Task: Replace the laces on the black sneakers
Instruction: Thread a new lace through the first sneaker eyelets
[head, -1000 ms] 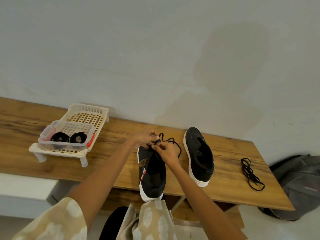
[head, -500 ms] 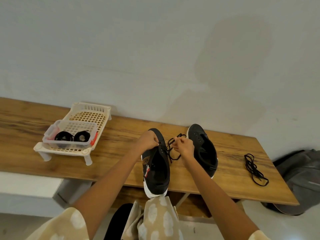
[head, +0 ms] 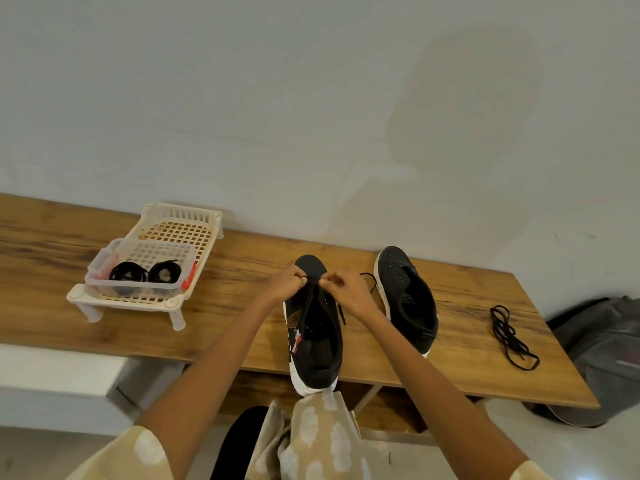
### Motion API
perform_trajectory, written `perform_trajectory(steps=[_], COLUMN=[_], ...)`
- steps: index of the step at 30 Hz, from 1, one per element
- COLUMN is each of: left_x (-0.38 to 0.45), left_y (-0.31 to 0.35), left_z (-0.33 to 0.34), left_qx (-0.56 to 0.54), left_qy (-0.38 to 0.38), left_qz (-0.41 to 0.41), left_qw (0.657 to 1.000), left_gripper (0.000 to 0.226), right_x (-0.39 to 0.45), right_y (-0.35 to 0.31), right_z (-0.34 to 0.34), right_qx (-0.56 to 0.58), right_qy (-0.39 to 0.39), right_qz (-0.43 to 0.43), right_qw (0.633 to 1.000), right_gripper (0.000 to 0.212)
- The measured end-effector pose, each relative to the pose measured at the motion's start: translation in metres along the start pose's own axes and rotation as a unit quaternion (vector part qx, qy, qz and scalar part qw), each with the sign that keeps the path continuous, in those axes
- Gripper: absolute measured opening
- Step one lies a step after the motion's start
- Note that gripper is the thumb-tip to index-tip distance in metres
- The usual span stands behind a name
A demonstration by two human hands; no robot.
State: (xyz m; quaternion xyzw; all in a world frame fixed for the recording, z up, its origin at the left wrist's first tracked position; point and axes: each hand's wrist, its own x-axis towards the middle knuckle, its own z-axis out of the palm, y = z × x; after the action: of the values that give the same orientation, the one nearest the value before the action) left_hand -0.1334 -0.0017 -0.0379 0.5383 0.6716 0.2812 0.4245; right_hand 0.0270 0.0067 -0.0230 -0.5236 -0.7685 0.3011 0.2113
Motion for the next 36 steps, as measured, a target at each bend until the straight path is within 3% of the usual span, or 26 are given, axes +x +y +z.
perform_trajectory(steps=[3,11,13,18,23,25,28,30,31,36], left_x=[0.001,-0.001,-0.005,-0.016,-0.023,-0.023,-0.023,-0.021,-0.02,-0.024], left_y=[-0.001,-0.008,-0.008,-0.009,-0.013,-0.014,-0.009,-0.003,0.0,0.002], left_z=[-0.001,0.009,0.012,0.024,0.035,0.036,0.027,0.019,0.017,0.025], left_qx=[-0.157,-0.188,-0.214,-0.233,-0.22,-0.236,-0.406,-0.487,-0.495,-0.457], left_qy=[0.0,0.055,0.085,0.105,0.095,0.113,0.141,0.144,0.142,0.092], left_qz=[-0.072,-0.061,-0.056,-0.024,0.052,0.037,-0.072,-0.103,-0.104,-0.065], left_qw=[0.985,0.979,0.972,0.966,0.969,0.964,0.9,0.855,0.851,0.882], left_gripper=[0.029,0.014,0.005,0.011,0.016,0.019,0.015,0.017,0.02,0.026], right_x=[0.004,0.027,0.03,0.045,0.056,0.052,0.041,0.031,0.027,0.022], right_y=[-0.011,-0.021,-0.027,-0.063,-0.075,-0.069,-0.052,-0.037,-0.03,-0.035], right_z=[0.002,-0.013,-0.015,-0.023,-0.015,-0.011,-0.01,-0.009,-0.007,-0.01], right_qx=[-0.104,-0.143,-0.164,-0.114,-0.093,-0.057,-0.045,-0.064,-0.08,-0.135], right_qy=[-0.07,-0.173,-0.174,-0.116,-0.106,-0.085,-0.096,-0.142,-0.161,-0.137], right_qz=[-0.037,0.021,0.032,0.05,0.095,0.105,0.093,0.086,0.078,0.04], right_qw=[0.991,0.974,0.97,0.985,0.985,0.989,0.99,0.984,0.981,0.981], right_gripper=[0.028,0.02,0.019,0.045,0.046,0.044,0.035,0.025,0.02,0.024])
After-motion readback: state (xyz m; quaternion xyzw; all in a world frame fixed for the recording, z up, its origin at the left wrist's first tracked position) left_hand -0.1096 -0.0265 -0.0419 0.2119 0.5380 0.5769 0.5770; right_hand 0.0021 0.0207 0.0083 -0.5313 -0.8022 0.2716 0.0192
